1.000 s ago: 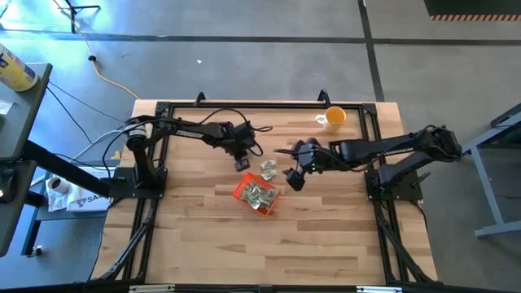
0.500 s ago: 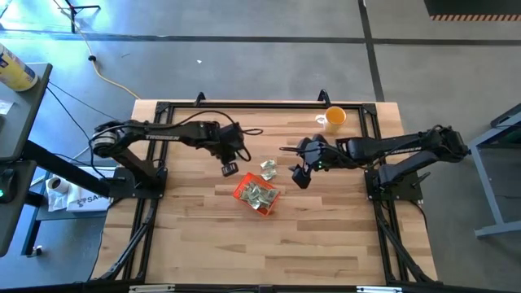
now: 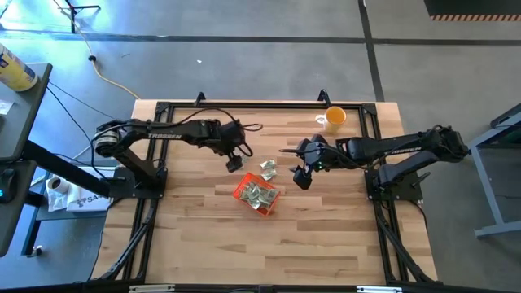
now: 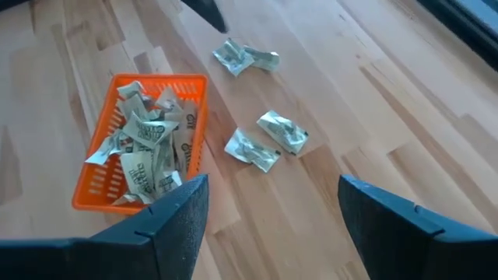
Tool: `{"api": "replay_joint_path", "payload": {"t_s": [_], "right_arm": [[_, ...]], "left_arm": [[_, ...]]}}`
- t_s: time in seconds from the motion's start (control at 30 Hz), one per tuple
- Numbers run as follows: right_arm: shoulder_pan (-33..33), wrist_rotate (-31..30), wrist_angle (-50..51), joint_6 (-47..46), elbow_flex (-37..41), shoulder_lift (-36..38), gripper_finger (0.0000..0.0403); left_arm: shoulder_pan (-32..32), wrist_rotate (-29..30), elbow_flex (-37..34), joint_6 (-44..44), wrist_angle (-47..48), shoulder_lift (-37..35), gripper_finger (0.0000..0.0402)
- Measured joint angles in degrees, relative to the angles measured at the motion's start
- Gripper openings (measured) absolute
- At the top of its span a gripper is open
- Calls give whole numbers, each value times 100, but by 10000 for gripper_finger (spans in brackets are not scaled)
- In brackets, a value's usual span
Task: Pick and place Stevia / Truvia into bins
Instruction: Put the stevia packet into the orange bin
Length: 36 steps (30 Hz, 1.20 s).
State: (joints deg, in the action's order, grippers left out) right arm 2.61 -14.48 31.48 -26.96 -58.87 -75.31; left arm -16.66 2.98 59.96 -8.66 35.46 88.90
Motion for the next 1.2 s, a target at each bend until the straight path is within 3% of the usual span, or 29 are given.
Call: {"api": "replay_joint_path", "payload": {"t_s": [0.1,0.23,0.5,0.73,0.83,0.93,1.03,1.13,1.2], "right_arm": [[0,-112,0,-1,0,0,275],[0,-120,73,-101,0,-2,275],[-10,-168,134,-177,0,-4,275],[-37,-171,289,-322,0,-4,275],[-37,-171,282,-318,0,-4,275],[-37,-168,282,-315,0,-4,275],[-36,-167,294,-298,0,-4,275],[-37,-151,306,-216,0,-4,275],[-35,-149,304,-125,0,-4,275]], "left_arm": [[-230,-211,2,50,-668,277,354],[-458,-706,2,52,-763,728,294],[-509,-682,5,71,-1166,1552,188],[-512,-148,13,164,-1517,1616,26],[-510,81,148,241,-1330,1548,30],[-509,-186,640,240,-580,1323,47],[-283,-1128,1103,235,273,1004,31],[227,-2333,1226,39,266,601,20],[725,-2508,1248,-166,80,508,24]]}}
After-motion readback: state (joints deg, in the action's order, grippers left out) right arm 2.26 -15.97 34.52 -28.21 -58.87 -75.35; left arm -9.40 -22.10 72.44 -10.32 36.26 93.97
